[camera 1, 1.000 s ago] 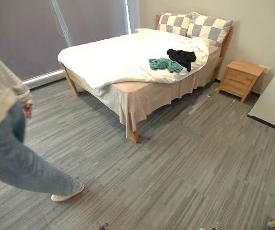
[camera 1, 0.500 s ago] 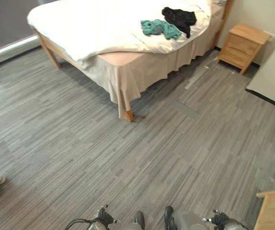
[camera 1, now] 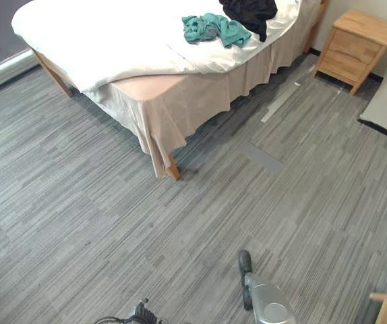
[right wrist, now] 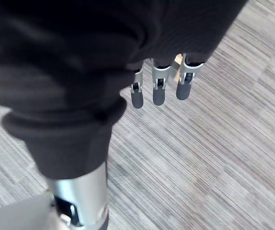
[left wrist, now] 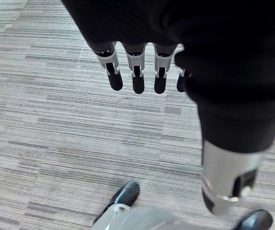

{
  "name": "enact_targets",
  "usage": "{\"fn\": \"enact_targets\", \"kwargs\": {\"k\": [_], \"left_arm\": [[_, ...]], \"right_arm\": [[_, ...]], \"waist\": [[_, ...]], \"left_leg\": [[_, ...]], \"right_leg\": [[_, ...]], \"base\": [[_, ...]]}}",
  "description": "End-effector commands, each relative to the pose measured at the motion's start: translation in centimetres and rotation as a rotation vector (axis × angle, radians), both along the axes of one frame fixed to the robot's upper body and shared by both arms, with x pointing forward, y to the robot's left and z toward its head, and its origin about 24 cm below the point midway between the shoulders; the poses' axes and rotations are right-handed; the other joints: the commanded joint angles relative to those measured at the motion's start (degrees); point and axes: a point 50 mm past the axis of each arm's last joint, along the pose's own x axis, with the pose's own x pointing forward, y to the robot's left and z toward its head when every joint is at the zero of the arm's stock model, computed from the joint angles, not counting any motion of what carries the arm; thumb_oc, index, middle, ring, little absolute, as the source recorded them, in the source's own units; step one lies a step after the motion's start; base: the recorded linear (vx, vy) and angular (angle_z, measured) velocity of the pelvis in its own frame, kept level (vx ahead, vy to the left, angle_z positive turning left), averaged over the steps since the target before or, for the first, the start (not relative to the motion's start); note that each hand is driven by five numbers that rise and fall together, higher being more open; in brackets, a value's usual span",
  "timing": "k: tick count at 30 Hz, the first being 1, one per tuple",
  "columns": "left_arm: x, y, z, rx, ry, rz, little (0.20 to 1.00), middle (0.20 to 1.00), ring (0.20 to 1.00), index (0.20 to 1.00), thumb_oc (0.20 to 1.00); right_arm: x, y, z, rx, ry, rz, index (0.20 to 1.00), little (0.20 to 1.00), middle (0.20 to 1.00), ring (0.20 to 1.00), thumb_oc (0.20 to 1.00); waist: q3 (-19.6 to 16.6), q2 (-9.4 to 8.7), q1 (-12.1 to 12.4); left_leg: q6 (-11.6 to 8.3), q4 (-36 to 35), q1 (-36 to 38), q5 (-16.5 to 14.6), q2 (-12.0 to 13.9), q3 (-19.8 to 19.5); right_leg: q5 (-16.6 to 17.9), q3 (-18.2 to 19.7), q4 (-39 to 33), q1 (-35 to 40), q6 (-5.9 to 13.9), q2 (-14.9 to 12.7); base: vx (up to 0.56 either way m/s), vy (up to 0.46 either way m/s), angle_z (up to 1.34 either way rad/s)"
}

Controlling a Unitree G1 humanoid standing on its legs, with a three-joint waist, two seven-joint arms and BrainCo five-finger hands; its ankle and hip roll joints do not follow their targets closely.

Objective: Tidy up the quilt and then pick up the clothes from the bed and put them into the laundry hamper.

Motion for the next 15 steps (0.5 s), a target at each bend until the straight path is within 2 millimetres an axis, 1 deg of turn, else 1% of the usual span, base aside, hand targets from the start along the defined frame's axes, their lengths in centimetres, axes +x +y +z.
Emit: {"fn": "enact_targets", "kwargs": {"k": [1,2,3,4,5,6,7,8,9,10,11,12,13,14,15], "left_arm": [[2.9,1.8,1.4,0.049,-0.113,0.083,1.000,1.000,1.000,1.000,1.000],[3.1,1.7,1.5,0.047,-0.125,0.096,1.000,1.000,1.000,1.000,1.000],[3.1,1.7,1.5,0.041,-0.137,0.114,1.000,1.000,1.000,1.000,1.000],[3.1,1.5,1.5,0.033,-0.145,0.129,1.000,1.000,1.000,1.000,1.000],[3.0,1.3,1.4,0.023,-0.152,0.142,1.000,1.000,1.000,1.000,1.000],[2.8,1.2,1.3,0.019,-0.151,0.145,1.000,1.000,1.000,1.000,1.000],[2.7,1.2,1.3,0.022,-0.149,0.141,1.000,1.000,1.000,1.000,1.000],[2.6,1.3,1.3,0.029,-0.145,0.144,1.000,1.000,1.000,1.000,1.000],[2.3,1.5,1.2,0.038,-0.133,0.143,1.000,1.000,1.000,1.000,1.000],[1.1,2.0,0.9,0.052,-0.086,0.154,1.000,1.000,1.000,1.000,1.000],[1.1,2.0,0.9,0.052,-0.086,0.154,1.000,1.000,1.000,1.000,1.000],[0.3,2.1,0.7,0.062,-0.060,0.150,1.000,1.000,1.000,1.000,1.000],[0.3,2.0,0.6,0.065,-0.052,0.142,1.000,1.000,1.000,1.000,1.000],[0.3,2.1,0.6,0.079,-0.036,0.122,1.000,1.000,1.000,1.000,1.000],[0.5,2.5,0.8,0.095,-0.036,0.115,1.000,1.000,1.000,1.000,1.000]], "right_arm": [[5.0,-2.2,1.6,-0.104,-0.112,0.078,1.000,1.000,1.000,1.000,1.000],[5.4,-2.3,1.8,-0.113,-0.125,0.077,1.000,1.000,1.000,1.000,1.000],[5.8,-2.4,1.9,-0.120,-0.137,0.081,1.000,1.000,1.000,1.000,1.000],[6.2,-2.4,2.0,-0.125,-0.155,0.099,1.000,1.000,1.000,1.000,1.000],[6.8,-2.3,2.3,-0.142,-0.170,0.147,1.000,1.000,1.000,1.000,1.000],[7.3,-2.3,2.4,-0.161,-0.176,0.200,1.000,1.000,1.000,1.000,1.000],[7.7,-2.1,2.5,-0.176,-0.181,0.260,1.000,1.000,1.000,1.000,1.000],[8.0,-2.0,2.7,-0.183,-0.195,0.283,1.000,1.000,1.000,1.000,1.000],[8.1,-1.9,2.7,-0.185,-0.202,0.285,1.000,1.000,1.000,1.000,1.000],[8.0,-1.4,2.5,-0.173,-0.196,0.302,1.000,1.000,1.000,1.000,1.000],[8.0,-1.4,2.5,-0.172,-0.195,0.302,1.000,1.000,1.000,1.000,1.000],[7.7,-1.0,2.3,-0.164,-0.185,0.319,1.000,1.000,1.000,1.000,1.000],[7.9,-0.6,2.2,-0.162,-0.192,0.333,1.000,1.000,1.000,1.000,1.000],[7.8,-0.1,2.1,-0.148,-0.187,0.343,1.000,1.000,1.000,1.000,1.000],[8.1,0.2,2.1,-0.136,-0.196,0.333,1.000,1.000,1.000,1.000,1.000]], "waist": [[4.9,-3.08,2.5],[4.9,-3.65,3.4],[4.6,-3.90,4.3],[4.0,-4.15,5.1],[3.6,-3.88,6.3],[2.9,-3.63,7.3],[2.5,-3.23,8.3],[1.9,-2.96,8.6],[1.5,-3.16,8.3],[0.6,-3.96,9.3],[0.7,-4.02,9.4],[0.3,-4.46,9.6],[0.1,-4.92,9.5],[0.9,-5.37,8.8],[1.6,-5.04,8.0]], "left_leg": [[3.93,4.7,0.5,6.0,-1.9,2.8],[4.14,4.6,-2.0,4.6,-2.3,3.9],[3.91,3.0,-4.5,3.4,-3.1,4.8],[3.74,-1.5,-6.8,3.0,-4.2,6.5],[3.67,-7.4,-8.9,2.9,-5.6,8.2],[3.78,-15.2,-9.3,3.9,-6.6,10.0],[3.76,-23.0,-9.3,5.3,-7.0,12.5],[2.70,-27.1,-10.3,6.1,-6.5,15.6],[2.37,-31.2,-10.3,6.4,-5.4,20.7],[4.01,-35.9,-5.4,6.3,-5.4,25.4],[4.07,-36.1,-5.1,6.3,-5.5,25.5],[5.96,-36.4,-3.3,5.0,-6.6,24.4],[7.45,-36.2,-2.0,3.6,-7.8,24.1],[8.41,-35.5,-0.5,2.3,-7.9,24.4],[8.97,-35.4,0.8,1.8,-7.5,23.9]], "right_leg": [[-7.1,3.7,-1.6,4.6,2.75,-0.6],[-8.0,3.9,-2.3,6.6,2.84,-0.8],[-9.0,4.0,-3.6,9.2,2.97,-0.8],[-9.8,4.2,-4.8,11.6,3.17,-0.7],[-10.6,4.2,-5.7,13.8,3.61,-0.3],[-11.5,4.4,-6.2,15.6,3.99,-0.3],[-12.8,4.2,-6.3,17.4,4.33,0.3],[-14.7,3.7,-6.3,19.9,4.46,1.5],[-16.2,2.8,-6.0,21.6,4.56,2.2],[-18.3,2.1,-0.8,22.8,5.37,2.7],[-18.4,2.2,-0.6,22.8,5.43,2.6],[-17.8,1.5,4.7,21.8,7.09,2.6],[-16.0,0.2,13.1,20.0,10.17,1.6],[-10.5,-1.0,22.1,16.6,14.01,-0.1],[-7.5,-0.8,31.0,11.2,14.59,-1.4]], "base": [[0.46,-0.238,-0.46],[0.64,-0.253,-0.36],[0.53,-0.057,0.18],[0.59,0.000,0.27],[0.63,0.049,0.03],[0.64,0.081,-0.17],[0.68,0.080,-0.30],[0.65,0.052,-0.28],[0.84,0.087,-0.34],[0.59,0.075,-0.12],[0.56,0.091,0.10],[0.32,0.077,0.03],[0.43,0.069,-0.17],[0.36,0.041,-0.23],[0.44,-0.043,0.15]]}}
